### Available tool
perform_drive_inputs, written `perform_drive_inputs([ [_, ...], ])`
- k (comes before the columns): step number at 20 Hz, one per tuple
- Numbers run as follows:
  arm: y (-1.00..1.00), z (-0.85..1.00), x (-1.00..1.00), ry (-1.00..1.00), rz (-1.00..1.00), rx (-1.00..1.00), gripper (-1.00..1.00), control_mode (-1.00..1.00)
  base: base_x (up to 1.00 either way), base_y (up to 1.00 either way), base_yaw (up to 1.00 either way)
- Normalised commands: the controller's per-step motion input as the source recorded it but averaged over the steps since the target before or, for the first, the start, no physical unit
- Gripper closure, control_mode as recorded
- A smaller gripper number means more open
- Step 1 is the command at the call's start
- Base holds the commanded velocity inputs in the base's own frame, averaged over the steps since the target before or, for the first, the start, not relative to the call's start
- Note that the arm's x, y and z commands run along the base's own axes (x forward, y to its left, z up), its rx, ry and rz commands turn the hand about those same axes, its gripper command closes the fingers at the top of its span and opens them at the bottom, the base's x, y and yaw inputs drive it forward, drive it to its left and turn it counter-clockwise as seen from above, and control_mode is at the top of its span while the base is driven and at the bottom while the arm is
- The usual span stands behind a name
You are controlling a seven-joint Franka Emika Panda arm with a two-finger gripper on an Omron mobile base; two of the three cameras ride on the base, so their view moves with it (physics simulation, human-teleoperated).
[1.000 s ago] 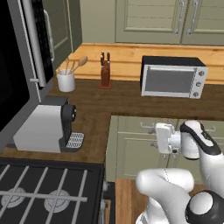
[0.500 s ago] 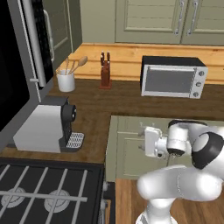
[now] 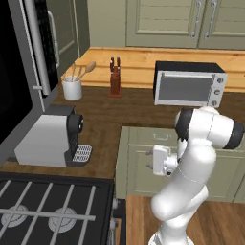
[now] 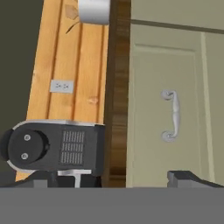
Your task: Take a straw from the drawer in front and place it inside the glass cup on the dining counter.
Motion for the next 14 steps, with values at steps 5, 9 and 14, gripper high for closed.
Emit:
perform_drive_inputs([
  [5,0.31,-0.35,0.23,0.00,0.13,0.00,-1.00,-1.00,0.00,0.00,0.00],
  [9,0.41,-0.29,0.39,0.00,0.06,0.00,-1.00,-1.00,0.00,0.00,0.00],
  [14,0.38,-0.13,0.11,0.00,0.00,0.00,-1.00,-1.00,0.00,0.00,0.00],
])
